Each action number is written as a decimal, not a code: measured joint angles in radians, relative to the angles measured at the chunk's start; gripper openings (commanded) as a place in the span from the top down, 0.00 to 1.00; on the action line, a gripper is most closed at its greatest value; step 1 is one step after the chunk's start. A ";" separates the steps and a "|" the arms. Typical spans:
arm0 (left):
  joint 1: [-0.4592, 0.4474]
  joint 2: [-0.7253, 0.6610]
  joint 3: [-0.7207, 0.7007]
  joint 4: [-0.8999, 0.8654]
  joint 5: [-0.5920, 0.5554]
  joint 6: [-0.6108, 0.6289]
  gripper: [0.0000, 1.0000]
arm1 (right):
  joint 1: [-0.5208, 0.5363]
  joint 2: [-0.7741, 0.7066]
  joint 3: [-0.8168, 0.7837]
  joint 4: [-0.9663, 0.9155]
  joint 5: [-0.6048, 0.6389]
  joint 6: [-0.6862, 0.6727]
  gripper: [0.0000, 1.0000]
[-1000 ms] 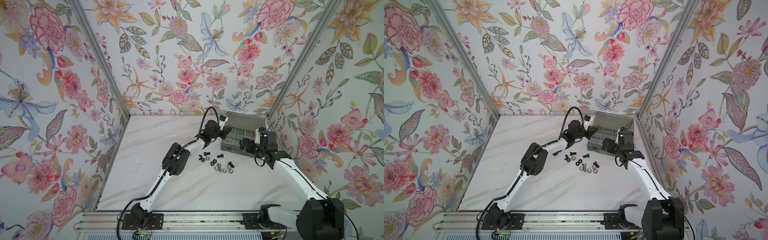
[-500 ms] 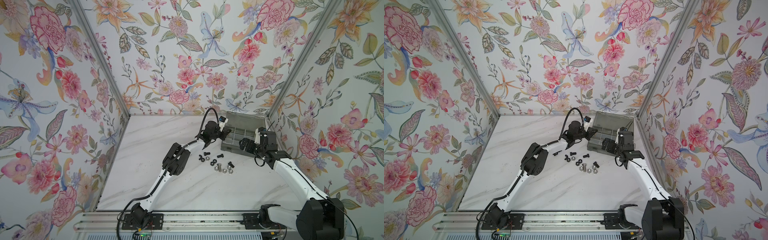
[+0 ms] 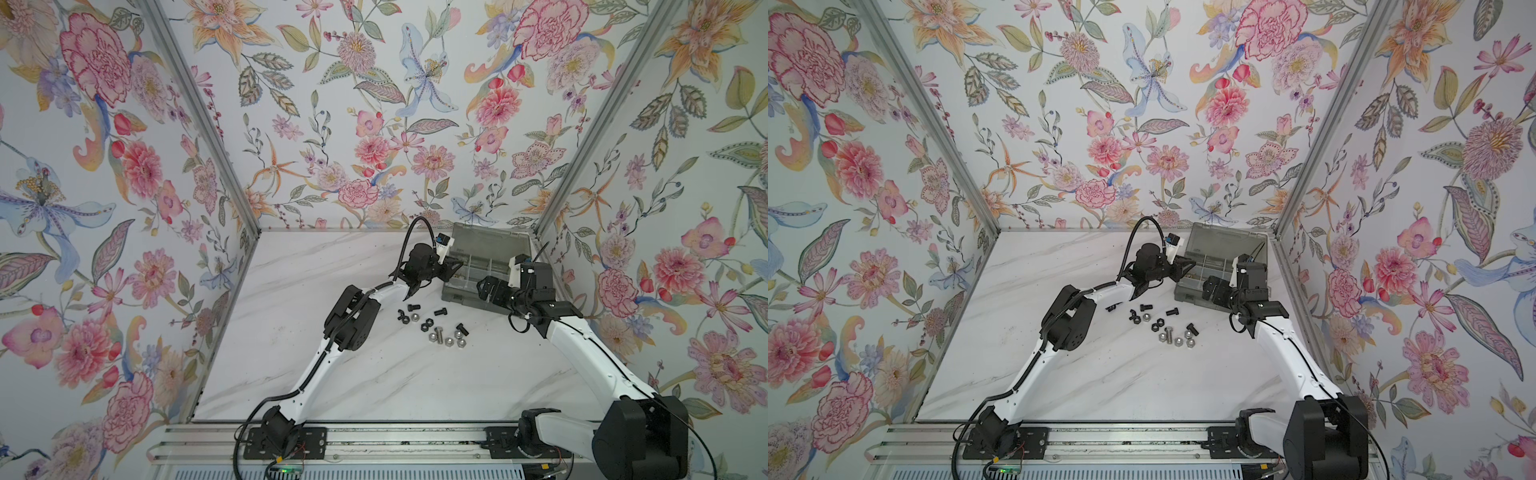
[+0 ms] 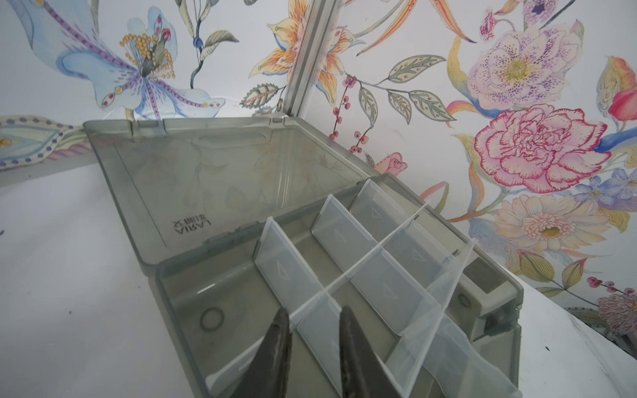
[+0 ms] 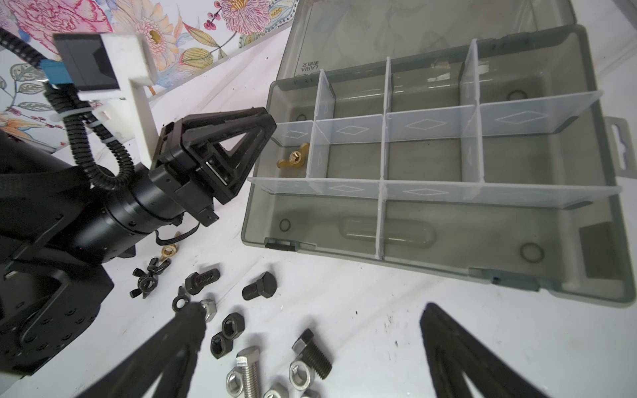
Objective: Sort the screws and nuts into containers
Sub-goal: Place the nut into the container, then rotate the nut at the top-center of the table.
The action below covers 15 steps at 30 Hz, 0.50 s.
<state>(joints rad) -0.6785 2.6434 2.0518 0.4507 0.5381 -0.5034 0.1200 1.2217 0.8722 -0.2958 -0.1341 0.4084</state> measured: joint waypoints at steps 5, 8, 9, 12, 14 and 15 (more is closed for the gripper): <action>0.037 -0.165 -0.216 -0.018 -0.001 -0.062 0.70 | 0.097 0.079 0.078 -0.001 0.004 -0.020 0.01; 0.090 -0.320 -0.359 -0.037 -0.004 -0.098 0.68 | 0.174 0.145 0.156 0.000 0.019 -0.030 0.01; 0.112 -0.371 -0.398 -0.048 -0.008 -0.105 0.68 | 0.191 0.166 0.180 0.000 0.022 -0.032 0.01; 0.181 -0.527 -0.499 -0.105 -0.046 -0.108 0.65 | 0.241 0.265 0.284 -0.008 0.030 -0.033 0.01; 0.225 -0.612 -0.553 -0.163 -0.086 -0.095 0.01 | 0.267 0.333 0.347 -0.010 0.033 -0.030 0.01; 0.242 -0.646 -0.577 -0.193 -0.109 -0.086 0.01 | 0.282 0.373 0.380 -0.015 0.033 -0.026 0.01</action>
<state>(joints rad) -0.4362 1.9972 1.4750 0.2573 0.4286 -0.5892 0.4019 1.5951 1.2526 -0.3111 -0.1013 0.3828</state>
